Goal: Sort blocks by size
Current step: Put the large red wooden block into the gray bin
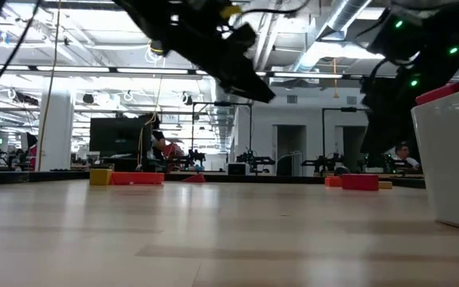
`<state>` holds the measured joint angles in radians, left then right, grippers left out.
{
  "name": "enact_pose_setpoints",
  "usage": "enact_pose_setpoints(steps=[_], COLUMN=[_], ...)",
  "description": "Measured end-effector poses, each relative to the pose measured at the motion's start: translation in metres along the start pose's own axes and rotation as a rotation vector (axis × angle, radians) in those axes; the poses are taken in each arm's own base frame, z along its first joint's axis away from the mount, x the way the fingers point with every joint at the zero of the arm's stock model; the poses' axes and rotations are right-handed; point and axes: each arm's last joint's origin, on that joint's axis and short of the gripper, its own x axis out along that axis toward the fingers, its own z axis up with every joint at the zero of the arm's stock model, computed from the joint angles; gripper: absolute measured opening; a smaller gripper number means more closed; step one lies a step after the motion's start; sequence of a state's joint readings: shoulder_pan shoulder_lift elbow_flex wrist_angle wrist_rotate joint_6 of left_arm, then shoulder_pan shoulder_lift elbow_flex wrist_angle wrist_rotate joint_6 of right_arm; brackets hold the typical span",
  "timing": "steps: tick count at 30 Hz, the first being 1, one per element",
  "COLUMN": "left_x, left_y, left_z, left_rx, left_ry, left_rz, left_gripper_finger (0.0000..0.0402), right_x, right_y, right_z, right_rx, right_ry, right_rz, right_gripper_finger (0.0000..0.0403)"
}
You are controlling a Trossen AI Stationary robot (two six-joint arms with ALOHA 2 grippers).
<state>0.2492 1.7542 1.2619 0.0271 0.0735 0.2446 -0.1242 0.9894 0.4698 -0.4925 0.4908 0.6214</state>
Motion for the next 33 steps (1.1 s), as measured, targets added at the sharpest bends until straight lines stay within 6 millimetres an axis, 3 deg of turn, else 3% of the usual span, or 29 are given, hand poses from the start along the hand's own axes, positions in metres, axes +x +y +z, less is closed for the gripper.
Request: enact_pose_setpoints(steps=[6,21,25,30,33], left_x=[-0.028,-0.028,-0.028,-0.028,-0.029], left_y=[-0.006,-0.028,-0.035,-0.040,-0.040], left_z=[-0.010,-0.030,-0.029,-0.030,-0.032], left_rx=[-0.034,-0.099,-0.093,-0.089,-0.097], left_ry=[-0.020,0.059,0.058,0.084,0.105], left_rz=[0.017,-0.045,-0.062,-0.078,-0.080], left_gripper_finger=[0.0201,0.0201,0.0201,0.0201,0.0201], right_x=[0.024,0.068,0.074,0.076,0.072], right_y=[-0.016,-0.018,-0.016,-0.015,-0.016], right_z=[0.011,0.008,0.007,0.007,0.006], right_rx=[0.019,-0.037,-0.043,-0.070,-0.084], right_ry=[0.064,0.193,0.203,0.206,0.228], right_rz=[-0.070,-0.069,-0.072,-0.071,-0.050], right_gripper_finger=[0.0290,0.0287,0.0254,0.0159,0.0154])
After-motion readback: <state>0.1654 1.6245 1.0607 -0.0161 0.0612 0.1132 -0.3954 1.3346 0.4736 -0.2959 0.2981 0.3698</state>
